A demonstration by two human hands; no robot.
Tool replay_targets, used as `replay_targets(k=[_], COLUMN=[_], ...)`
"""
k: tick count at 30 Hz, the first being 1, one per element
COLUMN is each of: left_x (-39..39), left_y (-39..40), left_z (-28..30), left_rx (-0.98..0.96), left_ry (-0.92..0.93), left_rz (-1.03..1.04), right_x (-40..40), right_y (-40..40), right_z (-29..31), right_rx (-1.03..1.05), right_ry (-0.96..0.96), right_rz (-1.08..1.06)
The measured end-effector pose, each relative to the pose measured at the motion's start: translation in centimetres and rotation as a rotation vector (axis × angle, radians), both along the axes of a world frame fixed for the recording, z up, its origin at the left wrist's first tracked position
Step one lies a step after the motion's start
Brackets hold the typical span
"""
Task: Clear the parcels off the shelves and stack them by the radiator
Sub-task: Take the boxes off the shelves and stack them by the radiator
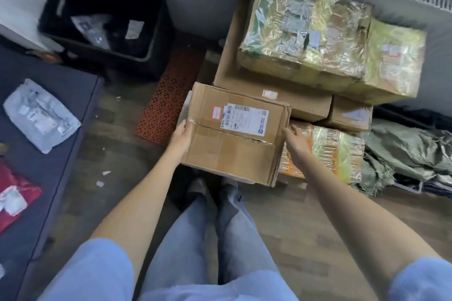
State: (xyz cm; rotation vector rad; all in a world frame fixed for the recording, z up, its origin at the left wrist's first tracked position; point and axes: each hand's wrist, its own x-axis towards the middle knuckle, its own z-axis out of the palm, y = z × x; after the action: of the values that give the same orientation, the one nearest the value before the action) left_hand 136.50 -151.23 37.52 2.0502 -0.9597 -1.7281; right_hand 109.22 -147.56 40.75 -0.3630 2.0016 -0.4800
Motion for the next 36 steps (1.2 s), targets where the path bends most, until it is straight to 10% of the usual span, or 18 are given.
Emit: replay_targets(k=[10, 19, 28, 36], left_x=[3.8, 20.6, 35.8, 44.9], left_y=[3.1, 15.2, 37.7, 42.7], left_z=[7.5, 21.0, 27.2, 27.6], left_rx=[0.063, -0.133, -0.104, -0.228], left_ry=[0.029, -0.246, -0.408, -0.379], left_rz=[0.221, 0.519, 0.903, 0.94], right_x=[4.7, 25.6, 47.7, 58.6], right_y=[-1.4, -6.9, 8.2, 17.1], right_z=[5.1, 16.3, 25.1, 24.8], right_rx=[0.017, -0.209, -0.185, -0.333], right_ry=[0.117, -0.051, -0.276, -0.326], right_rz=[0.594, 1.134, 1.508, 1.561])
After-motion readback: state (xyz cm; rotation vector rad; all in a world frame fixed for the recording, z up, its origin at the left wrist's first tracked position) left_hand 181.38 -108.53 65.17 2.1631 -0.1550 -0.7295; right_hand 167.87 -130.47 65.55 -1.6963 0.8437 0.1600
